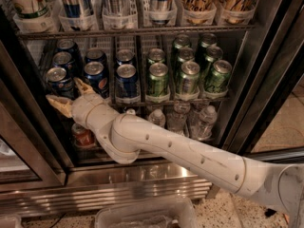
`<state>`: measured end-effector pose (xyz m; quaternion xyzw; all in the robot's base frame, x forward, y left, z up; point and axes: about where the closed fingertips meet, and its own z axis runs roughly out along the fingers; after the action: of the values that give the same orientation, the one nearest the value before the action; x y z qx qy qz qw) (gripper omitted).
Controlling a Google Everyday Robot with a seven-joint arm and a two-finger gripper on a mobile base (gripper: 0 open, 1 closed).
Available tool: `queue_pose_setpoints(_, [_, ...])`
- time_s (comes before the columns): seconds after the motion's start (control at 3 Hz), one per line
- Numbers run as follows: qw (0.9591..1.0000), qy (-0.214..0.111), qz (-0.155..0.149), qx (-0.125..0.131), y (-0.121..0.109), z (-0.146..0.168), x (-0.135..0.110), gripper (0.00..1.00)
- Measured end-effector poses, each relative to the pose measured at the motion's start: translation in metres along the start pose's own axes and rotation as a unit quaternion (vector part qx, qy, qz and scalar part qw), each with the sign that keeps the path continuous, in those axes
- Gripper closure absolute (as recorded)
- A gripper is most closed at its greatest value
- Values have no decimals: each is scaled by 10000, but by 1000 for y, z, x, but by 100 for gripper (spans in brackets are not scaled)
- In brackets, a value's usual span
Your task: Pick pepsi can from middle shelf of fridge
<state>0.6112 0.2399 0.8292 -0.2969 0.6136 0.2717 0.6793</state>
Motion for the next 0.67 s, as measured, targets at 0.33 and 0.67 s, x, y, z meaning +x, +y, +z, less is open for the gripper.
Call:
queue_pose_setpoints(0.33, [10000,26,1,-60,2,9,1,29])
queue_pose_setpoints(0.67, [9999,32,9,-112,3,18,1,29])
